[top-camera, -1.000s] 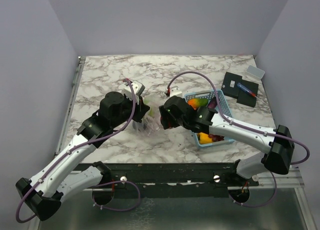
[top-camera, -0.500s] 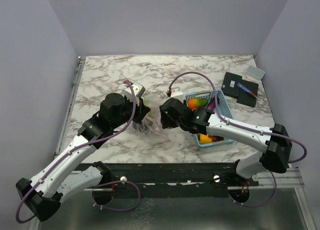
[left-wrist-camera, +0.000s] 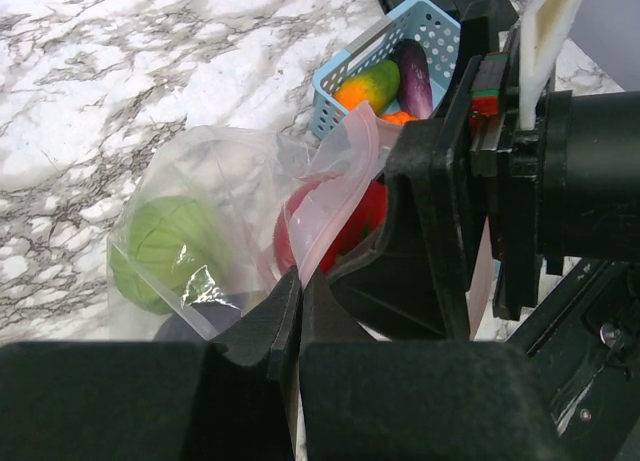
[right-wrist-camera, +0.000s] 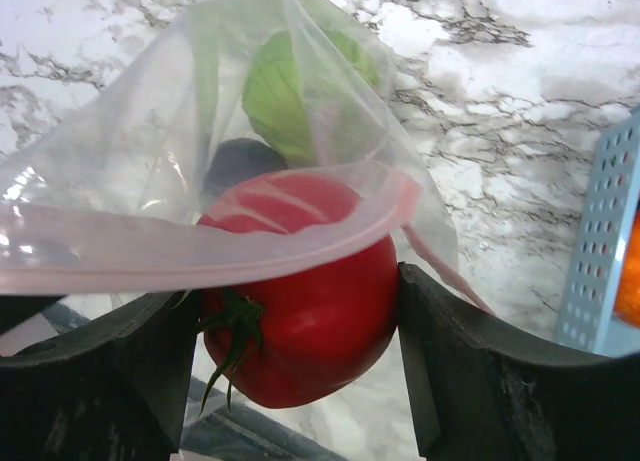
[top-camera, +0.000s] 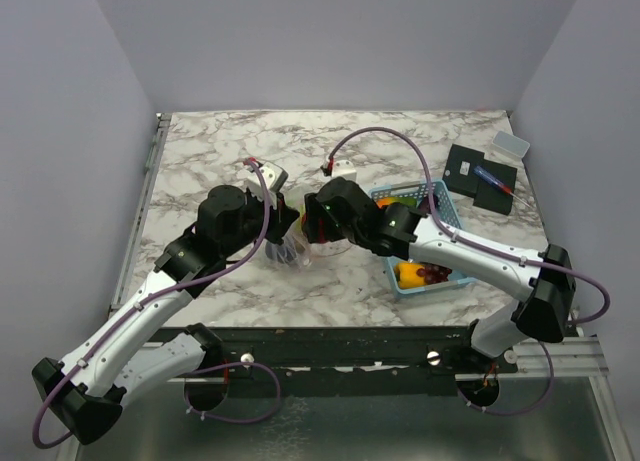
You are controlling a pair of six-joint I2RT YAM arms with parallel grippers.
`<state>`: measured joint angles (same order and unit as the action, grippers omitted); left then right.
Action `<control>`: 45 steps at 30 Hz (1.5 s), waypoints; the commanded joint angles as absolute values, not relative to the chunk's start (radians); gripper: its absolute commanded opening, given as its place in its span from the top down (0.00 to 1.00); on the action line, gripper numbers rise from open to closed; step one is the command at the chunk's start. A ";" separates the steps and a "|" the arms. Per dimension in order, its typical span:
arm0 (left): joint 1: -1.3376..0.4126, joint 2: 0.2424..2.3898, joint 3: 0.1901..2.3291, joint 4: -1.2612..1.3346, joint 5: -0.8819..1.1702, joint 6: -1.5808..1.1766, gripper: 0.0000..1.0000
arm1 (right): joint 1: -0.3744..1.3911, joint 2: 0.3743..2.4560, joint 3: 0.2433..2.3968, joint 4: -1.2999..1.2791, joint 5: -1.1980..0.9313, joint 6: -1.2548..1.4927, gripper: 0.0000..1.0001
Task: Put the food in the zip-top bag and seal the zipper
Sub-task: Place the fake vegetable in the zipper food storage bag, then pick up the fake vegetable from the bin.
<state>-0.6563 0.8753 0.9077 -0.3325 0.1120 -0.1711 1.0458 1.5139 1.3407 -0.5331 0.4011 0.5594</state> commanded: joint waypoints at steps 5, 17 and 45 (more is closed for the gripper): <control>-0.650 0.864 0.923 -0.307 0.093 -0.168 1.00 | 1.046 1.608 1.432 -0.485 0.355 0.565 0.21; -0.649 0.862 0.923 -0.307 0.085 -0.167 1.00 | 1.046 1.525 1.411 -0.464 0.349 0.574 0.00; -0.649 0.874 0.922 -0.307 0.079 -0.176 1.00 | 0.994 1.120 1.221 -0.808 0.738 0.657 0.08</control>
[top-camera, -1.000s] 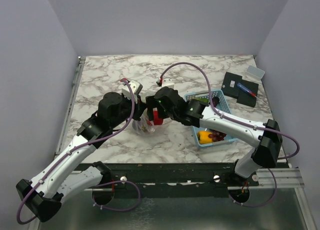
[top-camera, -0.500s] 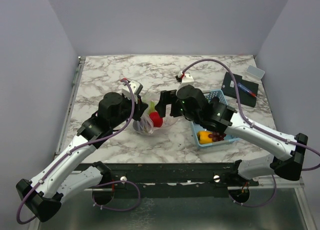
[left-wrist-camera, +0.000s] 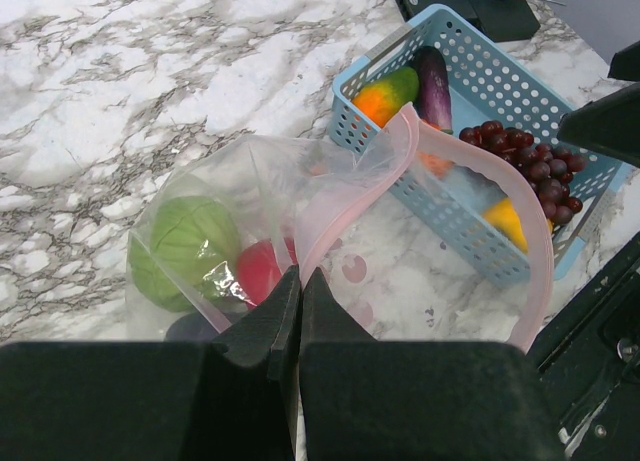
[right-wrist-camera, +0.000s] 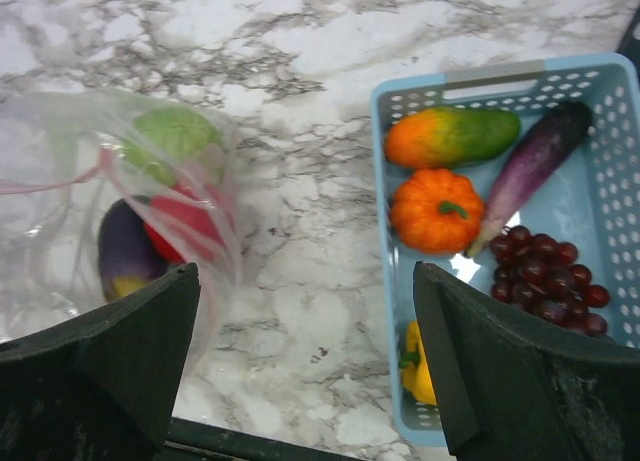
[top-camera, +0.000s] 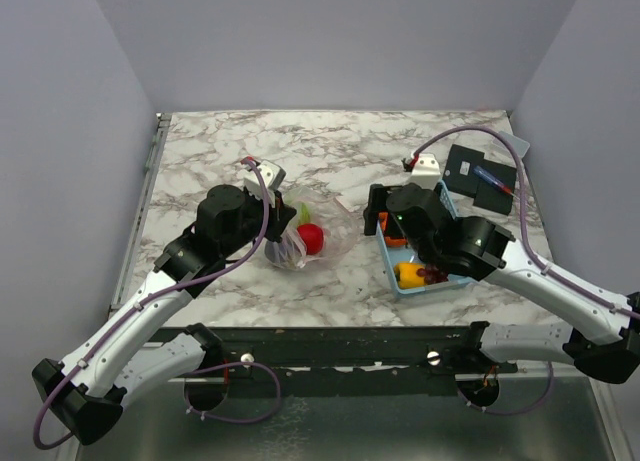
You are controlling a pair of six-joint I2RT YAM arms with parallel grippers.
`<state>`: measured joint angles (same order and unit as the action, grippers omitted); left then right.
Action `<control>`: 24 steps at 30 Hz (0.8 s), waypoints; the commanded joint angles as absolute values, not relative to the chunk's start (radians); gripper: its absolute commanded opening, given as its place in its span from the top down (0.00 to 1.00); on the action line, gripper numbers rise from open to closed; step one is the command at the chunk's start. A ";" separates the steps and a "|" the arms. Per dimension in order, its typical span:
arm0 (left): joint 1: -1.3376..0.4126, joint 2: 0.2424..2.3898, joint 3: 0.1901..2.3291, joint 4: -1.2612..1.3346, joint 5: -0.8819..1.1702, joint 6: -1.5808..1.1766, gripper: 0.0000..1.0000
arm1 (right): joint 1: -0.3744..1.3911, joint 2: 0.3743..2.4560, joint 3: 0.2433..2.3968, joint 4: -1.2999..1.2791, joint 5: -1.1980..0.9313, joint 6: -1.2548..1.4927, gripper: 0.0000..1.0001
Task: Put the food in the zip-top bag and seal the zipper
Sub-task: Pick up the fake vegetable from the bin.
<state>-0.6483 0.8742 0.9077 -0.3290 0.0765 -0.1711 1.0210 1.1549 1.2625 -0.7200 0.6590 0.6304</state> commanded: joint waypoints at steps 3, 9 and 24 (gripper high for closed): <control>-0.649 0.876 0.922 -0.307 0.081 -0.176 1.00 | 0.959 1.110 1.188 -0.819 0.736 0.661 0.08; -0.648 0.876 0.922 -0.306 0.085 -0.177 1.00 | 0.794 1.131 1.101 -0.780 0.629 0.652 0.08; -0.648 0.882 0.922 -0.306 0.085 -0.176 1.00 | 0.530 1.319 0.990 -0.562 0.355 0.601 0.08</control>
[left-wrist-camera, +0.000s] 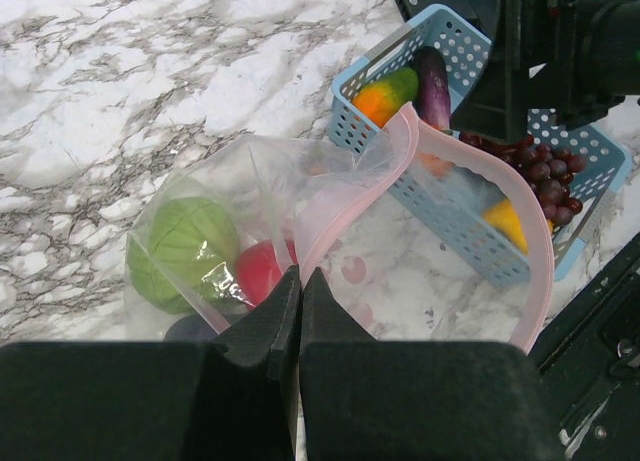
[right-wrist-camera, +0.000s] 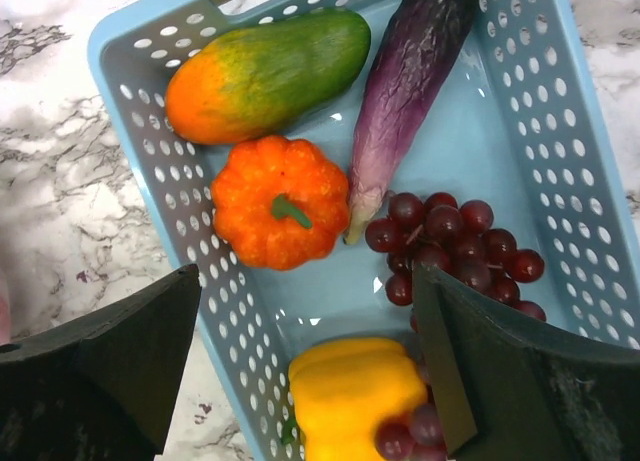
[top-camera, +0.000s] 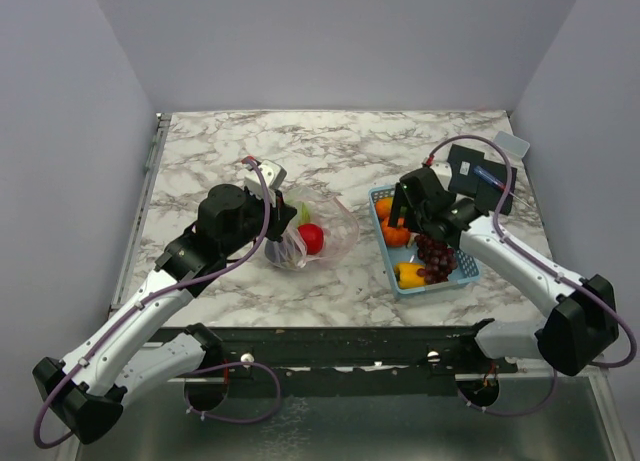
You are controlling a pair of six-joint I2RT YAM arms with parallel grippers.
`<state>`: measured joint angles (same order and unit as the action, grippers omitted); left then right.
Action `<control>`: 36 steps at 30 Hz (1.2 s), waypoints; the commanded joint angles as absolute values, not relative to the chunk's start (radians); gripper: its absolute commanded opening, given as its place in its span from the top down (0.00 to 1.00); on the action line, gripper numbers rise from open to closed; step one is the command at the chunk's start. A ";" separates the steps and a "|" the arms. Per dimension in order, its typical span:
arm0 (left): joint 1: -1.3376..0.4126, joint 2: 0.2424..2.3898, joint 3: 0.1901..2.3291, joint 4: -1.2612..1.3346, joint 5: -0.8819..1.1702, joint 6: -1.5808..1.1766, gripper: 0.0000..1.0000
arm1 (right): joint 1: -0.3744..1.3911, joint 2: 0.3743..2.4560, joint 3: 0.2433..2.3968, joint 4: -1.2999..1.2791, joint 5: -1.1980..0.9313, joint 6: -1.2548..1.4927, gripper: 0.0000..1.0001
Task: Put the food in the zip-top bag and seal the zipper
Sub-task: Pick up the fake vegetable from the bin.
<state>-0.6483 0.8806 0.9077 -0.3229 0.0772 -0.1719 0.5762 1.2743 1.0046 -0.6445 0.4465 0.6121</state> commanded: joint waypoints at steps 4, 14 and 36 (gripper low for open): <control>-0.649 0.883 0.922 -0.307 0.084 -0.175 1.00 | 0.488 1.385 1.006 -0.522 0.307 0.600 0.08; -0.649 0.883 0.922 -0.307 0.078 -0.173 1.00 | 0.451 1.524 1.030 -0.464 0.233 0.647 0.07; -0.649 0.873 0.922 -0.308 0.076 -0.170 1.00 | 0.438 1.659 1.003 -0.410 0.186 0.704 0.12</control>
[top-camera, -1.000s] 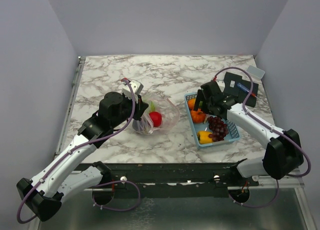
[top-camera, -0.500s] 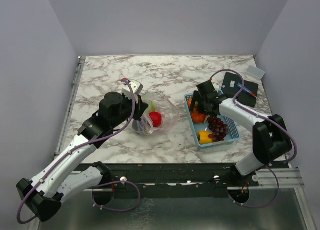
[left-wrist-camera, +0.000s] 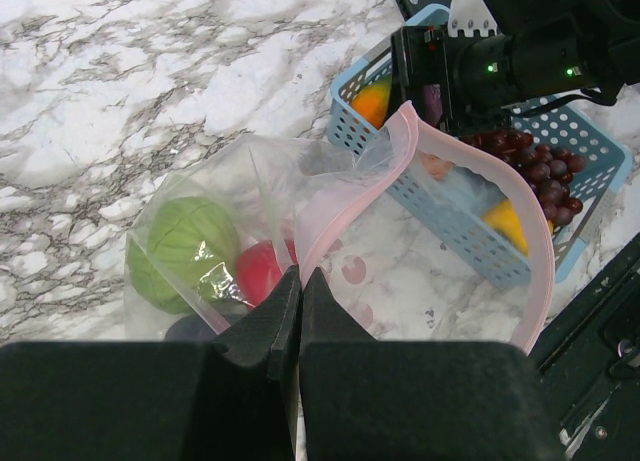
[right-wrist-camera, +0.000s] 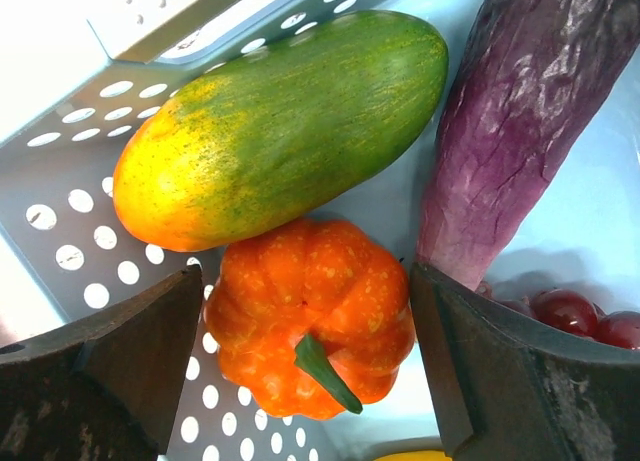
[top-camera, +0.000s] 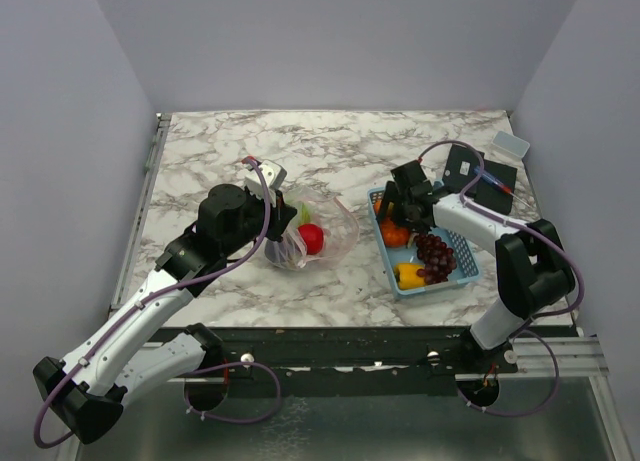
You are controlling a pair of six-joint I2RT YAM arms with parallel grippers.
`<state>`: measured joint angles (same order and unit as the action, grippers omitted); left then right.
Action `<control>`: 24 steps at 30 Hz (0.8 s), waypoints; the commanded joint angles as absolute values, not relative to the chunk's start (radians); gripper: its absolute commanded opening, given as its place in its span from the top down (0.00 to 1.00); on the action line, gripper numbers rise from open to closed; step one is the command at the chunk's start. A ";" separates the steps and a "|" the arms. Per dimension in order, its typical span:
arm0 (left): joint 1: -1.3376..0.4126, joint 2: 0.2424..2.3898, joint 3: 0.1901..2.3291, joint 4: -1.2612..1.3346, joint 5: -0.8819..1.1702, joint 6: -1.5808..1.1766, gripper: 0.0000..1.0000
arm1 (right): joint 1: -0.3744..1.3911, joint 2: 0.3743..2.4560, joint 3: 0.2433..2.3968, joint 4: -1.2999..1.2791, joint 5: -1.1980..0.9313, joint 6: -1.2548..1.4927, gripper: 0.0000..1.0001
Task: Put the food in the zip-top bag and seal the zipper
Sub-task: Pick up the fake vegetable from the bin.
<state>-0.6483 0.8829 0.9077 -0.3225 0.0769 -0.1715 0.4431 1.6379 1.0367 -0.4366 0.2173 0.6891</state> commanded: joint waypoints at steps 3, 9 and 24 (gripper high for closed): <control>-0.649 0.874 0.922 -0.308 0.077 -0.169 1.00 | 0.438 1.644 0.983 -0.404 0.181 0.703 0.21; -0.649 0.877 0.922 -0.308 0.075 -0.169 1.00 | 0.438 1.600 0.960 -0.404 0.179 0.702 0.41; -0.649 0.882 0.922 -0.309 0.069 -0.169 1.00 | 0.439 1.355 0.980 -0.510 0.232 0.678 0.58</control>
